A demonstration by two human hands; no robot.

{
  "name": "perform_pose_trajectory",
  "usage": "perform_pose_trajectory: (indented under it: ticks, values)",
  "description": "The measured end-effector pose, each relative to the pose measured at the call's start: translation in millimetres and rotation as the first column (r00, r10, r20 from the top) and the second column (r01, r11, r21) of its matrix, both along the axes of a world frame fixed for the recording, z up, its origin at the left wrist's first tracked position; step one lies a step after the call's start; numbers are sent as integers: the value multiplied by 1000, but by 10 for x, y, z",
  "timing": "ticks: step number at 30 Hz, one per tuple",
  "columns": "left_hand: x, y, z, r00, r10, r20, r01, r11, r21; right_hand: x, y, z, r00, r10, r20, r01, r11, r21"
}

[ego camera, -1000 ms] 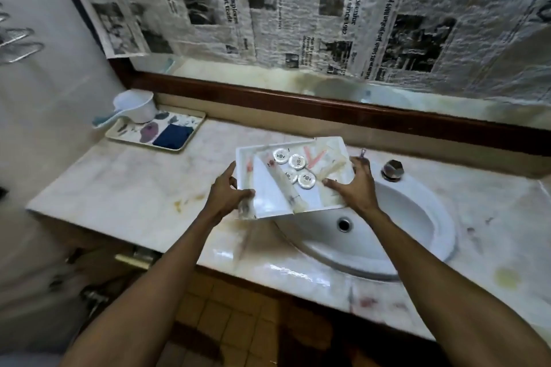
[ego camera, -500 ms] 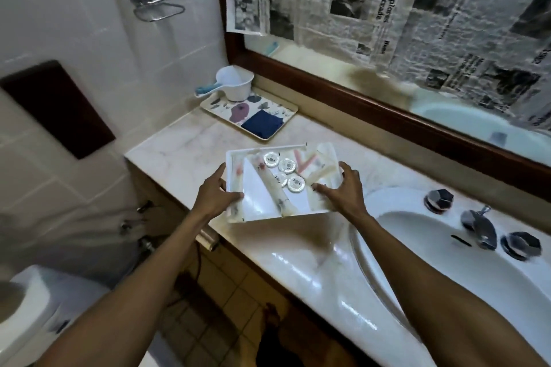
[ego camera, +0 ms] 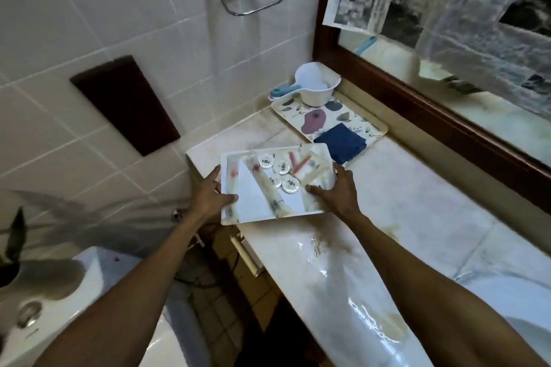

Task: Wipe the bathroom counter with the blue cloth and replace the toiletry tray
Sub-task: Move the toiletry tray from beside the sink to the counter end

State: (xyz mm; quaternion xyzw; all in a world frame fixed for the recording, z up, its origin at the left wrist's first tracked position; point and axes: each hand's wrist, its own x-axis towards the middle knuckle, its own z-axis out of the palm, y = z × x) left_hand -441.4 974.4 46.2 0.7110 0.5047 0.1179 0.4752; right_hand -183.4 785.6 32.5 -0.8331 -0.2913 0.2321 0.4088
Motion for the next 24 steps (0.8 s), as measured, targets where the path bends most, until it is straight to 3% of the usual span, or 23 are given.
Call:
perform_pose_trajectory:
  ticks: [5, 11, 16, 24]
  values:
    - [-150, 394, -199, 997, 61, -53, -65, 995, -71, -19, 504, -138, 987, 156, -22, -158, 973, -171]
    - [-276, 1057, -811, 993, 109, -40, -112, 989, -97, 50, 947, -203, 962, 272, -28, -270, 927, -259]
    - [-130, 1149, -600, 985, 126, -118, -134, 989, -65, 98, 1308, -183, 929, 355, -105, -370, 875, -313]
    - [-36, 1180, -568, 976, 147, -164, -153, 988, -27, 212, 1645, -179, 888, 459, 30, -424, 842, -334]
